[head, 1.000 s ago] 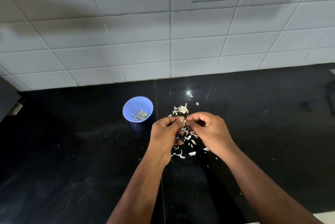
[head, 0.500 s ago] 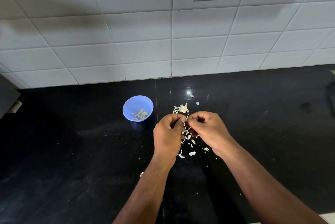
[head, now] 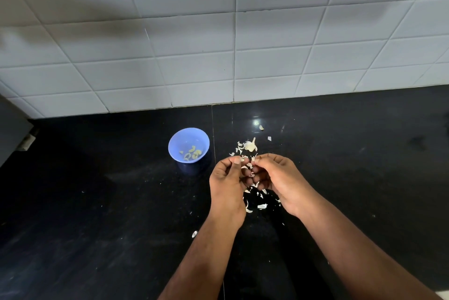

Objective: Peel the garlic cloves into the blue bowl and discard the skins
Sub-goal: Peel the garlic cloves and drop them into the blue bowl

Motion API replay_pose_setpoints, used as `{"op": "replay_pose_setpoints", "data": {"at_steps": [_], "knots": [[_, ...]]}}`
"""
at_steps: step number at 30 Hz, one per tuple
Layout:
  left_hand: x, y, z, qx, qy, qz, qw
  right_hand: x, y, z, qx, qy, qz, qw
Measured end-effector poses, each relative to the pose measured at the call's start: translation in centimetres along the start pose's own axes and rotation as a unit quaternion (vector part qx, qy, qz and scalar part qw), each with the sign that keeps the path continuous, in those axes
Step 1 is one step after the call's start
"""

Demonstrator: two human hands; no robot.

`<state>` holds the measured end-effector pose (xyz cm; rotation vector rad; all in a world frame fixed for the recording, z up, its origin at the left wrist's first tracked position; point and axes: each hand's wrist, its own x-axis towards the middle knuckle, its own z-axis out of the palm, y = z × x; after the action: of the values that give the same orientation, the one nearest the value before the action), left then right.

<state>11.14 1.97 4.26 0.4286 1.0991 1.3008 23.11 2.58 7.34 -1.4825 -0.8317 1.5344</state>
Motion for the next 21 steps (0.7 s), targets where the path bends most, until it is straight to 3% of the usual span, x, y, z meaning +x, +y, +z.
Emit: {"op": "replay_pose_setpoints", "data": {"at_steps": [3,6,7,8,9,11,14,21], "knots": [[0.4,0.3,-0.3,0.008,0.013,0.005,1.000,0.3,0.3,-0.4,-0.143,0.059,-0.015,0.988],[0.7,0.6,-0.6,0.022,0.022,0.012,0.999,0.8,1.0,-1.5,-0.419,0.086,-0.066,0.902],[0.8,0.7,-0.8,0.034,0.024,0.016,0.999,0.8,1.2,-1.7,-0.477,0.086,-0.087,0.870],[0.8,0.8,-0.9,0.050,0.024,0.019,0.998,0.8,1.4,-1.8,-0.488,0.078,-0.110,0.862],[0.8,0.9,-1.1,0.070,0.023,0.022,0.997,0.8,1.5,-1.6,-0.474,0.063,-0.133,0.868],[0.7,1.0,-1.5,0.111,0.011,0.021,0.994,0.6,1.7,-0.9,-0.359,0.028,-0.170,0.917],[0.3,1.4,-2.0,0.122,-0.020,0.006,0.992,-0.1,1.2,0.9,-0.185,-0.029,-0.151,0.971],[0.5,2.5,-3.7,0.047,0.002,-0.012,0.999,-0.6,1.5,2.8,-0.074,-0.050,-0.101,0.991]]}}
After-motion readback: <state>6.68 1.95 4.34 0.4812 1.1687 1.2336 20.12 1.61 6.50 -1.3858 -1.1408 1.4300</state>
